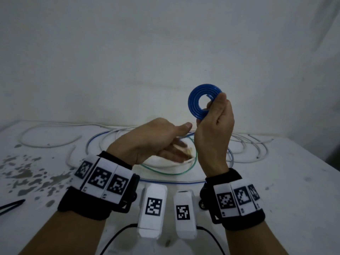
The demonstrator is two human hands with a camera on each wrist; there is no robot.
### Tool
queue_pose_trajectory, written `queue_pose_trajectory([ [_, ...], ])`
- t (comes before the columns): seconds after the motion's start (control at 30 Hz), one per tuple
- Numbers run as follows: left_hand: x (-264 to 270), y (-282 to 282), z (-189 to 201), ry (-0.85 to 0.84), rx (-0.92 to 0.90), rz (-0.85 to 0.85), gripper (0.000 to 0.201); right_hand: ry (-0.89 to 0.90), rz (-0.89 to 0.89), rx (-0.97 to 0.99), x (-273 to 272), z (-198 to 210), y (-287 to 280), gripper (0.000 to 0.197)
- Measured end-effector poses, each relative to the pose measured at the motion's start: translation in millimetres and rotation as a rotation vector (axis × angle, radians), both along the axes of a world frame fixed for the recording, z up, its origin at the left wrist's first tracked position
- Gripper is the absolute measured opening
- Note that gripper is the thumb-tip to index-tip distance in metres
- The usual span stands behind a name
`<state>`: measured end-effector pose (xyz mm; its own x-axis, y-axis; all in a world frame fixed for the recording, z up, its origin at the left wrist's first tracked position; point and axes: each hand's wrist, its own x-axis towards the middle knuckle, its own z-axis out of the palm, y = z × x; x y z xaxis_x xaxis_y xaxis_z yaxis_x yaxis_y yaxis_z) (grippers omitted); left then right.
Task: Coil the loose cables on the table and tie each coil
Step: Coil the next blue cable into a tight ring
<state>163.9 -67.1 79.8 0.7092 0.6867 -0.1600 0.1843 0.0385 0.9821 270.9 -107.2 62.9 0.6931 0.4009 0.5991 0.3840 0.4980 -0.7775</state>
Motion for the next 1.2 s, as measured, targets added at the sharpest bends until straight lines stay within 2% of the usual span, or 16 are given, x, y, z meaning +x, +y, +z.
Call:
queue_pose_trajectory([
  [0.13,3,9,-1,-0.364,0.081,0.29,0.014,0.018,-0.056,-0.029,5,0,1,0.038],
  [0.2,2,11,-2,-0.482,0.131,0.406,0.024,0.023,-0.047,-0.063,5,-1,3,0.038],
  [0.33,3,14,-3,-0.565,0.291,0.503,0.021,0.001,0.007,-0.126,-1,-4,6,0.038],
  [0.53,5,16,-6,-0.575,0.446,0.533,0.014,-0.078,0.043,-0.169,-3,-4,6,0.038],
  [0.83,6,15,-7,-0.59,0.446,0.485,0.01,-0.229,0.068,-0.224,4,-3,5,0.038],
  [0.97,5,15,-6,-0.516,0.522,0.472,0.022,-0.301,0.09,-0.274,11,-1,4,0.04],
  [1.2,5,15,-6,-0.373,0.578,0.37,0.024,-0.482,0.118,-0.325,24,2,0,0.039],
])
